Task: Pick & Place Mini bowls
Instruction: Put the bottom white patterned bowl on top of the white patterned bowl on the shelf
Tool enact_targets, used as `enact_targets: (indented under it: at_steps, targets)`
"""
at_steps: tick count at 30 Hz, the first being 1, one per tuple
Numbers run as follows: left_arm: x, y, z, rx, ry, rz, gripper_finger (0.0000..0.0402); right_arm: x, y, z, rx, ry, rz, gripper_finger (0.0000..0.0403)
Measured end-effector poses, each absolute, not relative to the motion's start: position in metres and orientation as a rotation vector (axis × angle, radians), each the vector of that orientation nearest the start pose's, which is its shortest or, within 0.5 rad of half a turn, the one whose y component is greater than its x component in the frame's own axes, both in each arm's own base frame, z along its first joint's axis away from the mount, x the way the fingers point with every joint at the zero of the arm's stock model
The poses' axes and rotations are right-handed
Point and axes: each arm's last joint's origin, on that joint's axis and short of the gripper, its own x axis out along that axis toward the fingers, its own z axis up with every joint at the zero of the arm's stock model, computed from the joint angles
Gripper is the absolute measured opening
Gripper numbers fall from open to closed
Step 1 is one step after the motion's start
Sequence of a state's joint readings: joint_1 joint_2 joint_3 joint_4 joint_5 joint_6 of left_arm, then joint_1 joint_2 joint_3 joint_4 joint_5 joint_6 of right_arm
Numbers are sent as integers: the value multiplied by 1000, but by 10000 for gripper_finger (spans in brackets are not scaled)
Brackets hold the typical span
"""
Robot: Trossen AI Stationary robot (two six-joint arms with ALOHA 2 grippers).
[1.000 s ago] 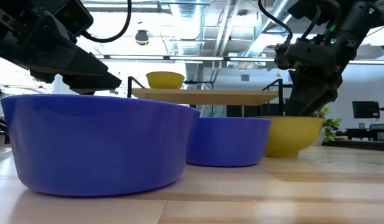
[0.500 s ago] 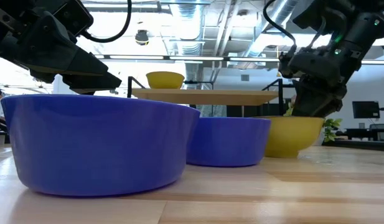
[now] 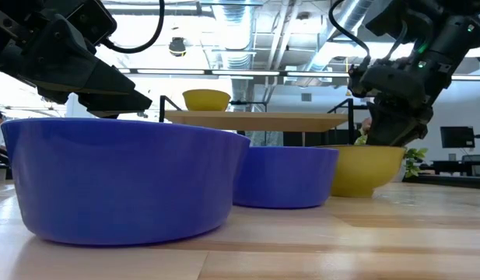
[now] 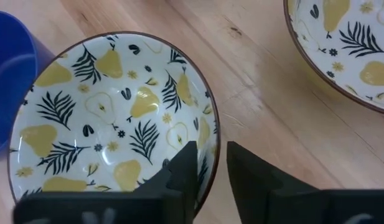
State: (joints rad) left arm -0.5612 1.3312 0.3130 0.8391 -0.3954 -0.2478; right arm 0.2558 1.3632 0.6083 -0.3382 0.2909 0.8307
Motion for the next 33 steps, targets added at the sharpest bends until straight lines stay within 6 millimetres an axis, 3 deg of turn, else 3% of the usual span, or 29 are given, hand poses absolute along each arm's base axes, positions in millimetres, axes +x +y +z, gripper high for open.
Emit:
enact_targets:
  at_steps: [10,19,33]
  targets:
    - [201,-113,166,-164,179,-145,195,225,51,155,483,951,-429,8]
    - [201,-113,166,-164,179,-144,195,225,51,155,480,966,-417,13]
    - [201,-113,166,-164,179,-144,195,236,54,182,417,1005,-360,2]
